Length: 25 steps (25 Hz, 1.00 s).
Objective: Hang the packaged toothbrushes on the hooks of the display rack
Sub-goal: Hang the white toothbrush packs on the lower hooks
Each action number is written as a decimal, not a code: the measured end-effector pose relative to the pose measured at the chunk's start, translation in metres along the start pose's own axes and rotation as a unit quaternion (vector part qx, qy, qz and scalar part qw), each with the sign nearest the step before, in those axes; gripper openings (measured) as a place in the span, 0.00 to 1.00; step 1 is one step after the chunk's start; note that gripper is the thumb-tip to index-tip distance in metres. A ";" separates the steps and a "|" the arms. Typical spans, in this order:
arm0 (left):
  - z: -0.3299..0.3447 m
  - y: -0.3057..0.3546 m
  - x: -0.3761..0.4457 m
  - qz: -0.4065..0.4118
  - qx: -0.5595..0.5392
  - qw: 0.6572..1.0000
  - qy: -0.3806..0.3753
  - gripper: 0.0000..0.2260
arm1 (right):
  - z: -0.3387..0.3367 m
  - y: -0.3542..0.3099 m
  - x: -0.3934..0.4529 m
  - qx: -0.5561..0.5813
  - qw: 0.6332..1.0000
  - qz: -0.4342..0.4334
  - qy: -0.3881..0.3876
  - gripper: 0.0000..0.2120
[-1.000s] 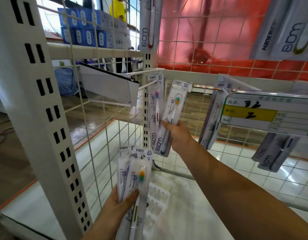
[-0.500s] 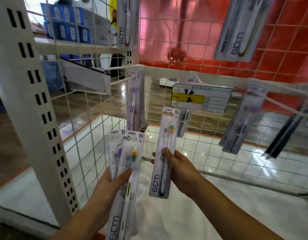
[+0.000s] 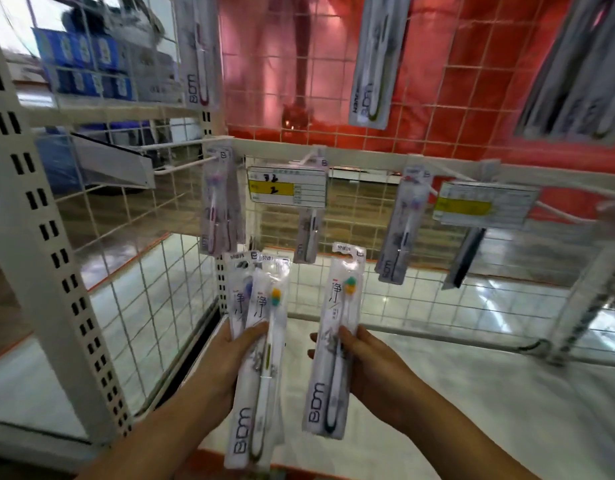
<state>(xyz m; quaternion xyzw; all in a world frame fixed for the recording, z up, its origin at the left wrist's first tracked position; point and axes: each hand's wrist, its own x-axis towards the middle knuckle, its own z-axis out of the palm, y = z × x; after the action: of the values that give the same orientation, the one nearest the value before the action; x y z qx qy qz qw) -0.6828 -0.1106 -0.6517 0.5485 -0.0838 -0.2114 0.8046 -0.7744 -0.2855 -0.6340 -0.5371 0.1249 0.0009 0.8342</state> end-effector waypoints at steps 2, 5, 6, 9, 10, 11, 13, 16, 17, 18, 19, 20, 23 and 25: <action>0.013 0.000 -0.001 -0.002 0.004 1.000 -0.013 0.13 | -0.008 -0.003 -0.012 0.006 1.000 -0.008 0.002 0.11; 0.035 -0.004 -0.003 -0.001 -0.001 0.999 -0.048 0.15 | -0.014 -0.009 -0.023 -0.013 1.000 -0.023 0.001 0.12; 0.041 -0.006 -0.003 -0.001 -0.004 0.998 -0.057 0.17 | -0.015 -0.011 -0.025 -0.013 1.000 -0.027 -0.004 0.12; 0.055 -0.011 -0.003 0.008 0.000 0.999 -0.048 0.21 | -0.014 -0.016 -0.025 0.015 0.999 -0.030 -0.018 0.12; 0.058 -0.012 -0.003 0.013 0.005 0.999 -0.041 0.21 | -0.013 -0.016 -0.023 0.028 0.999 -0.029 -0.023 0.12; 0.061 -0.012 -0.004 0.020 0.011 0.999 -0.036 0.20 | -0.013 -0.015 -0.020 0.038 0.999 -0.026 -0.028 0.13; 0.066 -0.013 -0.004 0.039 0.018 0.999 -0.027 0.18 | -0.011 -0.014 -0.016 0.056 0.997 -0.024 -0.042 0.16; 0.073 -0.010 0.001 0.069 0.023 0.997 0.000 0.17 | -0.009 -0.015 -0.007 0.070 0.996 -0.014 -0.047 0.16; 0.075 -0.010 0.003 0.076 0.029 0.997 0.010 0.16 | -0.008 -0.015 -0.004 0.065 0.997 -0.014 -0.043 0.15; 0.078 -0.009 0.004 0.082 0.038 0.996 0.022 0.15 | -0.007 -0.014 -0.001 0.058 0.998 -0.015 -0.037 0.14; 0.080 -0.009 0.007 0.086 0.049 0.995 0.033 0.14 | -0.007 -0.013 0.003 0.050 0.998 -0.018 -0.029 0.14; 0.082 -0.010 0.010 0.090 0.061 0.993 0.043 0.13 | -0.007 -0.011 0.008 0.037 0.999 -0.025 -0.019 0.13; 0.087 -0.012 0.020 0.096 0.088 0.990 0.047 0.13 | -0.009 -0.007 0.021 0.004 0.998 -0.055 0.028 0.12; 0.087 -0.013 0.032 0.097 0.107 0.988 0.050 0.15 | -0.011 -0.007 0.031 -0.001 0.996 -0.069 0.057 0.11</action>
<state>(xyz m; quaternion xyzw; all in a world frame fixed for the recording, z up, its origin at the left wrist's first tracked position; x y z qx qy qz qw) -0.6894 -0.2017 -0.6337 0.6308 -0.1187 -0.0949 0.7609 -0.7460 -0.3024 -0.6380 -0.5441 0.1348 -0.0872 0.8235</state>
